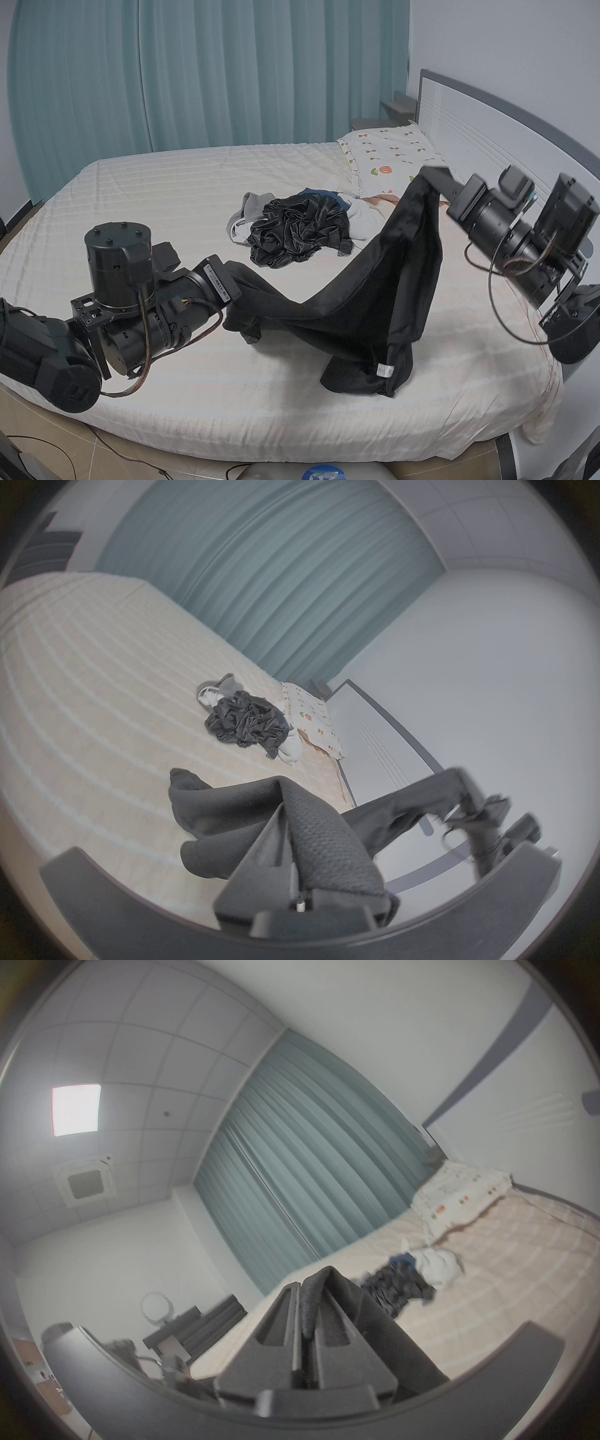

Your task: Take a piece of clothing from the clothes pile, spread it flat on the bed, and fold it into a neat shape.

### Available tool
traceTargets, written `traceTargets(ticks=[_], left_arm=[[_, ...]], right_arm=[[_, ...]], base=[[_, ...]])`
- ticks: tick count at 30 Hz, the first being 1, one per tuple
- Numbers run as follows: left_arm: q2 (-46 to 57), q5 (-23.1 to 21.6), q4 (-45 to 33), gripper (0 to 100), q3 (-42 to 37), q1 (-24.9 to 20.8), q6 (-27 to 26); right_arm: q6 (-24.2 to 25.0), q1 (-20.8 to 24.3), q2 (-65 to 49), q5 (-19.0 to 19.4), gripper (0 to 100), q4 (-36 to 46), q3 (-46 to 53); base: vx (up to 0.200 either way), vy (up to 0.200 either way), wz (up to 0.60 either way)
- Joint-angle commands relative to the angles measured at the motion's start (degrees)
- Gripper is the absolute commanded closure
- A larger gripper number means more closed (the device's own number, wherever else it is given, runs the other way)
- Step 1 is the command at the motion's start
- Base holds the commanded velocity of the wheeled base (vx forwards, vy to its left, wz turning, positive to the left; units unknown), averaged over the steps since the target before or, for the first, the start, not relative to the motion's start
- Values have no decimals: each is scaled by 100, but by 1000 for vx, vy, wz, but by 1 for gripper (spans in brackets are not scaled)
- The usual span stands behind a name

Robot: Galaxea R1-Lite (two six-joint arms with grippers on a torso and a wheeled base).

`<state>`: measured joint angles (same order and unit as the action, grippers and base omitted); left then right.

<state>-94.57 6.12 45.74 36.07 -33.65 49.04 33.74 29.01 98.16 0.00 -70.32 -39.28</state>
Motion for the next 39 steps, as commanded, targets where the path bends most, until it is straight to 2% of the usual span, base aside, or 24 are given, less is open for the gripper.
traceTargets(ticks=[1, 7, 10, 23, 34, 39], left_arm=[[150, 12, -21, 100, -355, 25, 519], [159, -216, 5, 100, -531, 69, 563], [97, -252, -4, 100, -549, 69, 826], [88, -260, 14, 100, -619, 236, 984], [97, -225, 23, 100, -540, 464, 1107], [255, -173, 40, 100, -540, 473, 1090]], right_arm=[[27, 8, 775, -123, 100, -316, 359], [45, 43, 1030, -264, 100, -712, 544], [45, 17, 1135, -281, 100, -1028, 711], [36, 25, 1162, -281, 100, -1090, 781], [-52, 131, 1065, -299, 100, -1204, 711], [-483, 131, 977, -501, 100, -1151, 579]], base=[[0, 0, 0], [-67, 0, 0], [-200, 0, 0], [-15, 0, 0], [0, 200, 0], [0, 200, 0]])
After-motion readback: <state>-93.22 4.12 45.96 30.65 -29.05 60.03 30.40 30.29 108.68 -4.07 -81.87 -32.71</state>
